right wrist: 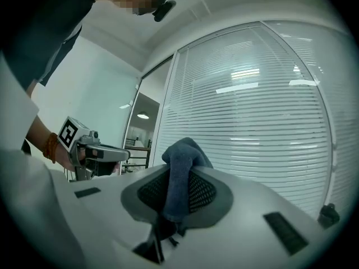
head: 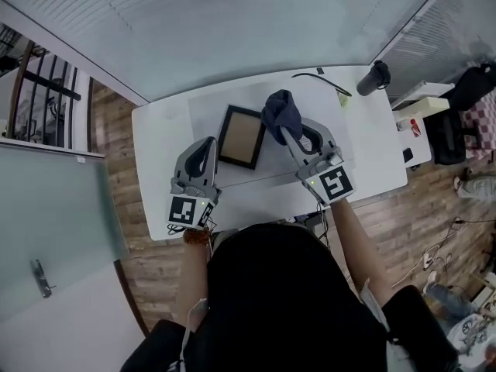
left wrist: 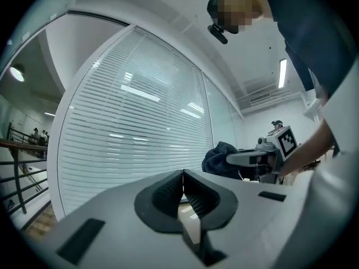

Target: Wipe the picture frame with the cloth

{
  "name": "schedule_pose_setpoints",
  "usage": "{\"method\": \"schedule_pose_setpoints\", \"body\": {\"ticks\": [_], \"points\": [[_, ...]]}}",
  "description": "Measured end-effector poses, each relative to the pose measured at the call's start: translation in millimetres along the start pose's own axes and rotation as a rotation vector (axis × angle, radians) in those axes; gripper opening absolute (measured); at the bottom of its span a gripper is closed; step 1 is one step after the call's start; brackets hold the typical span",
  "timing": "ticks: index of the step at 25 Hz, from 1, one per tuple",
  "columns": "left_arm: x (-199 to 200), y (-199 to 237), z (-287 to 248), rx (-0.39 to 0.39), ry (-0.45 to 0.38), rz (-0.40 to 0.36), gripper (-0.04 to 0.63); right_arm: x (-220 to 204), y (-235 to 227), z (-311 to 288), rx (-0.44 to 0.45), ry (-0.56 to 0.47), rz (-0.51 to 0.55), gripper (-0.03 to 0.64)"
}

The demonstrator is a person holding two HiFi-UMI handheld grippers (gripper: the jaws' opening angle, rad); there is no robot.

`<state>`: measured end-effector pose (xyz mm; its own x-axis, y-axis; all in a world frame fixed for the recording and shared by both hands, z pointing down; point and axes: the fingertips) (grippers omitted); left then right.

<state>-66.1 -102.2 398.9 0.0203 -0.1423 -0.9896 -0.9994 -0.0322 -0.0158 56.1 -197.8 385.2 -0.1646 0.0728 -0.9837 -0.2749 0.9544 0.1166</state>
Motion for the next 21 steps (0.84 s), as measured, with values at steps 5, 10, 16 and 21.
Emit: {"method": "schedule_pose_setpoints", "body": {"ticks": [5, 10, 16, 21], "points": [[-4.6, -0.6, 0.4, -0.007, 0.02, -0.005, 0.008, -4.2, -1.4, -5.3, -0.01, 0.004, -0.026, 0.043], [-3.2, -2.2, 0.1, -0.02, 0.017, -0.019, 0.008, -7.6, -3.8, -7.8, -0.018, 0.01, -0.039, 0.043], [-5.6, 2.7, -1.7, -0.009, 0.025, -0.012, 0.008, -20.8, -10.5, -12.2, -0.03, 0.028, -0.04, 0.043], [-11.7, 3.8, -4.0, -0.004, 0.031, -0.011, 0.008, -37.6, -16.2, -18.5, -0.029, 0.04, -0.036, 0.043]]}}
Point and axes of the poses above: the fingertips, and each gripper's own axes: z backward along the fingers, y to its left, x out of its top, and after that the axes turned 10 degrees about y, right-handed
